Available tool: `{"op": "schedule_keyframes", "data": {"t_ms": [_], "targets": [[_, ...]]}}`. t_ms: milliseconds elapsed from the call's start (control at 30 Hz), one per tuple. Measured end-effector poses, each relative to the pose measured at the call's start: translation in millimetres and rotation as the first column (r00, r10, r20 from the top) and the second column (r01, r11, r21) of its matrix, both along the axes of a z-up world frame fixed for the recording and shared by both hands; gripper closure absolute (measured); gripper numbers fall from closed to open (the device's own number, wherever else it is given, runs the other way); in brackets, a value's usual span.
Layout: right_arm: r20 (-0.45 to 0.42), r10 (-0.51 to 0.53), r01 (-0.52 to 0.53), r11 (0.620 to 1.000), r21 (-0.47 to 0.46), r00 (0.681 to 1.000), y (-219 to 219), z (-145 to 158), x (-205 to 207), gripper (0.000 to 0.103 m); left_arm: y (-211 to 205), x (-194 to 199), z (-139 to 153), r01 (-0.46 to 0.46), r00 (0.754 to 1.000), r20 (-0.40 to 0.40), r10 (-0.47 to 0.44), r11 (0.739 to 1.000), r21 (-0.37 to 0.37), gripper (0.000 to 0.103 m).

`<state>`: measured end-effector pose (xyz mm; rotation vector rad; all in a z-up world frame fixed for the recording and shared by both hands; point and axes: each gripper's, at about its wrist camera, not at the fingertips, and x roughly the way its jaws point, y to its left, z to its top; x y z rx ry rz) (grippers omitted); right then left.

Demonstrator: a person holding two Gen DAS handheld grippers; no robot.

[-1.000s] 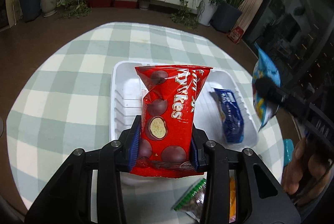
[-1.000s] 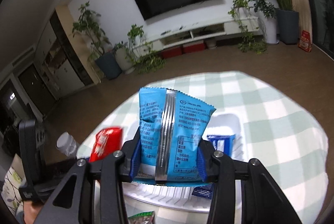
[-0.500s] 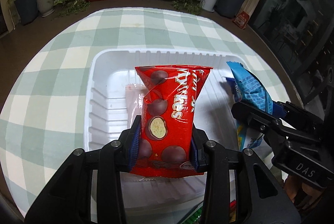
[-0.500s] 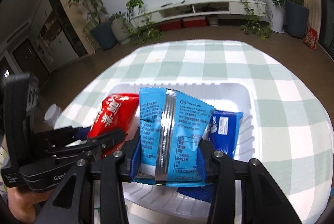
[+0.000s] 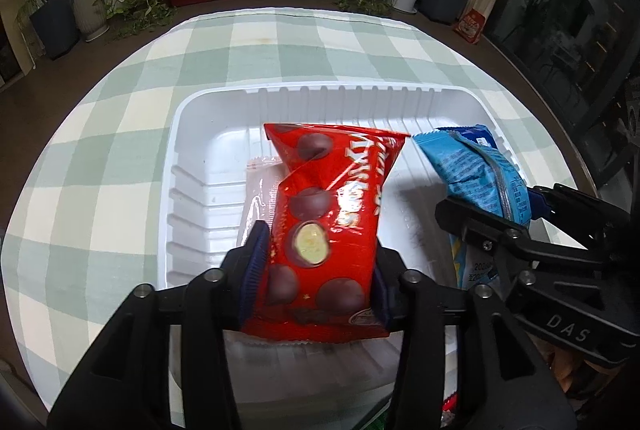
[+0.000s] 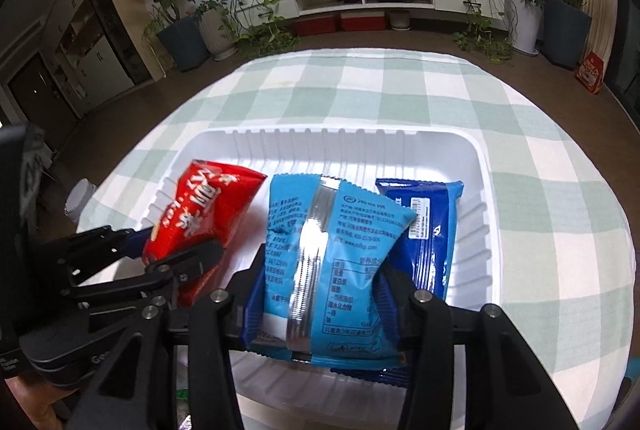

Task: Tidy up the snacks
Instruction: 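Open both tools to drop the red bag and light-blue packet in the tray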

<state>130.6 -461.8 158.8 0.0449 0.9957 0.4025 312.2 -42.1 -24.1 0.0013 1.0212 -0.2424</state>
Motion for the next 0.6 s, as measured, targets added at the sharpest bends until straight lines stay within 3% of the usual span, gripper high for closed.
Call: {"op": "schedule_keyframes", "data": {"t_ms": [100, 367, 600], "targets": [[0.002, 0.001, -0.001, 1.0, -0.022, 1.0, 1.0, -1.8, 0.6, 0.05, -1.9, -1.1, -0.2, 0.0, 1.0, 0.001, 0.0, 1.0, 0.015, 0.056], [-0.013, -0.034, 0.034, 0.999, -0.018, 0.999, -7.0, -3.0, 4.2, 0.042, 4.4, -0.9, -0.7, -0.034, 0.999, -0.006, 0.034, 0.999, 0.019, 0.038], [-0.006, -0.038, 0.038, 0.999, -0.006, 0.999, -8.1, -0.2, 3.9, 0.039, 7.7, -3.1, 3.7, -0.04, 0.999, 0.005, 0.04, 0.999, 0.007, 0.037]]}}
